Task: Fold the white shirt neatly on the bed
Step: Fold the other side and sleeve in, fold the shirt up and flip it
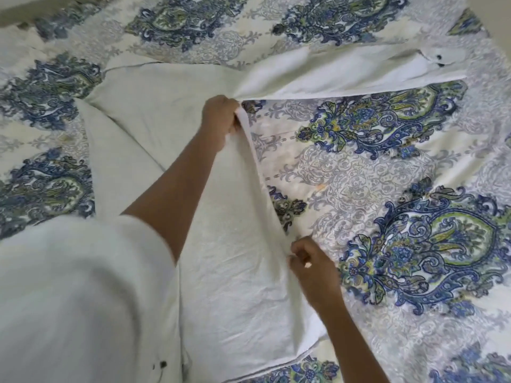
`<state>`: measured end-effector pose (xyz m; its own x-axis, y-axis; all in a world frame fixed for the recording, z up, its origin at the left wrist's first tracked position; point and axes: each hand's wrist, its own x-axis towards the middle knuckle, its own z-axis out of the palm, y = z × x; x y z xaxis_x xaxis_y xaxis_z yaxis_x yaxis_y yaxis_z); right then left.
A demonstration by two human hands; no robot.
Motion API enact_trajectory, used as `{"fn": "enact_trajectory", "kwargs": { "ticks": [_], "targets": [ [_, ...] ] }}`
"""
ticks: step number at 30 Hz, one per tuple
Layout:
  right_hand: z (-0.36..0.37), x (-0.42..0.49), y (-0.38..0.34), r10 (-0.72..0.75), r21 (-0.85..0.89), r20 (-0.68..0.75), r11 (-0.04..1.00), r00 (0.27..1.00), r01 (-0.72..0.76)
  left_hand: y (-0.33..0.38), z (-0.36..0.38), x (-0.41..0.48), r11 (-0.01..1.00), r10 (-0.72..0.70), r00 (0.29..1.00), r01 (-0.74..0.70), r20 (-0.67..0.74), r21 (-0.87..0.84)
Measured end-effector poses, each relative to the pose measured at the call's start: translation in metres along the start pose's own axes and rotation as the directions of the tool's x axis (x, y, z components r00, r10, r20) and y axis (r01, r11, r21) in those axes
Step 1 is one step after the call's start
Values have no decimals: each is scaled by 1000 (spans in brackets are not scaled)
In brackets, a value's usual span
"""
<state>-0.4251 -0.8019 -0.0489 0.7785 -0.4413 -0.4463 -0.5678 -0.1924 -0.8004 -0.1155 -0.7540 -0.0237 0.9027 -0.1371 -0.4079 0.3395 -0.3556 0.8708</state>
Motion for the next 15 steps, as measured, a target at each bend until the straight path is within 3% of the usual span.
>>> {"fn": "enact_trajectory", "kwargs": {
  "ticks": [2, 4, 7, 11, 15],
  "targets": [
    [25, -24, -15, -272, -295, 22, 918, 962, 266, -11, -35, -12, 962, -116, 993, 121, 35, -245],
    [59, -42, -22, -352, -582, 138, 728, 926, 363, -30, -62, -17, 938, -202, 978, 208, 48, -279],
    [106, -57, -19, -203, -726, 265, 601, 942, 334, -59, -84, -17, 895, -352, 934, 357, 68, -266],
    [117, -70, -21, 20, -744, 296, 632, 955, 217, -79, -86, -31, 893, -404, 905, 421, 132, -161],
    [111, -82, -10, 164, -751, 316, 645, 934, 141, -101, -97, -44, 928, -372, 926, 372, -60, -9]
  ]
}}
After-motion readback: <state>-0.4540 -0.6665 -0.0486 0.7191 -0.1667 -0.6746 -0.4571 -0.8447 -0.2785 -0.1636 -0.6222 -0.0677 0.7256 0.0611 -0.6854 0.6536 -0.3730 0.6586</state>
